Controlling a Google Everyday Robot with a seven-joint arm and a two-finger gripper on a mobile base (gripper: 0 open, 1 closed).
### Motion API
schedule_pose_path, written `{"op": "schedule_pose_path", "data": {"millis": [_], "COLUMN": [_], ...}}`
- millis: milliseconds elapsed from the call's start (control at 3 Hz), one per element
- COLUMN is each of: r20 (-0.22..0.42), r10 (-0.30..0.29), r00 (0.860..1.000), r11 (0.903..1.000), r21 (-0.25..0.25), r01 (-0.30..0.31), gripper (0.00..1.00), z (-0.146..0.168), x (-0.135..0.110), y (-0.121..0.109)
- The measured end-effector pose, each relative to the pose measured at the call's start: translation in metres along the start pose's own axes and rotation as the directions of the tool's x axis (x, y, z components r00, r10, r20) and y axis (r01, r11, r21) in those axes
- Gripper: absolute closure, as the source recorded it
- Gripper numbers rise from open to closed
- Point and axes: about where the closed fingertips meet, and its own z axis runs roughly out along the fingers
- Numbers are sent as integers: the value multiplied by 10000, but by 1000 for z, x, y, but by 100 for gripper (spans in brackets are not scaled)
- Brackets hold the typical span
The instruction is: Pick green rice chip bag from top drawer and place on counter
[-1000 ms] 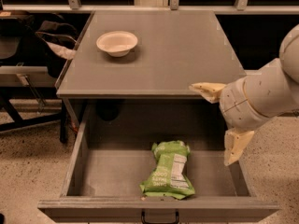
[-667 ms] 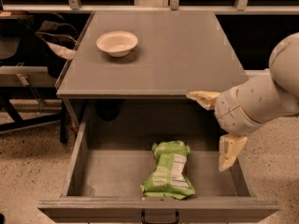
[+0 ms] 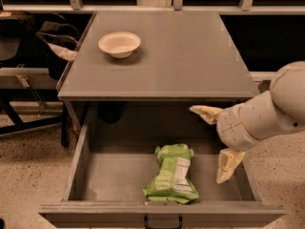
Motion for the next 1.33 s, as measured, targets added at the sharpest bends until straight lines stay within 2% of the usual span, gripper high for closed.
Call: {"op": "schedule_pose_path", "data": {"millis": [333,667,1333], "r20": [769,1204,1879], "r10": [533,811,988], "r00": [9956,9894,9772], "r11": [9986,9966,9949], "r21": [-34,22,4], "r01": [-532,-819,-1006], "gripper": [0,0,0], "z": [29,50,86], "x": [13,21,21], "y": [7,14,32]}}
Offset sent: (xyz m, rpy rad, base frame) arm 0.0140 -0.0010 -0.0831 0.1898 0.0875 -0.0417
